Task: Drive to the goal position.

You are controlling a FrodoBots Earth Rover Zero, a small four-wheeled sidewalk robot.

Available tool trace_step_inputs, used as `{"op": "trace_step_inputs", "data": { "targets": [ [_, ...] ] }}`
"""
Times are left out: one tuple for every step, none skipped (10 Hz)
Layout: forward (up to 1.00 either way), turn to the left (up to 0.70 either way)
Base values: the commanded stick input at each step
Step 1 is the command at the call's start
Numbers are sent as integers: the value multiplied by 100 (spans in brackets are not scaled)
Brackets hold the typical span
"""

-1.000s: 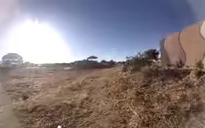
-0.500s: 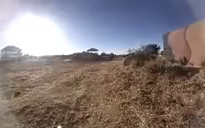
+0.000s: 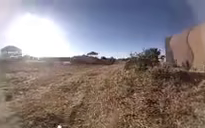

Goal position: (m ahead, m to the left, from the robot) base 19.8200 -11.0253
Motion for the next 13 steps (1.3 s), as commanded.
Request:
{"op": "trace_step_inputs", "data": {
  "targets": [
    [50, 0],
    [50, 0],
    [50, 0],
    [50, 0],
    [50, 0],
    [50, 0],
    [50, 0],
    [50, 0],
    [50, 0],
    [50, 0],
    [50, 0],
    [50, 0],
    [50, 0]
  ]
}}
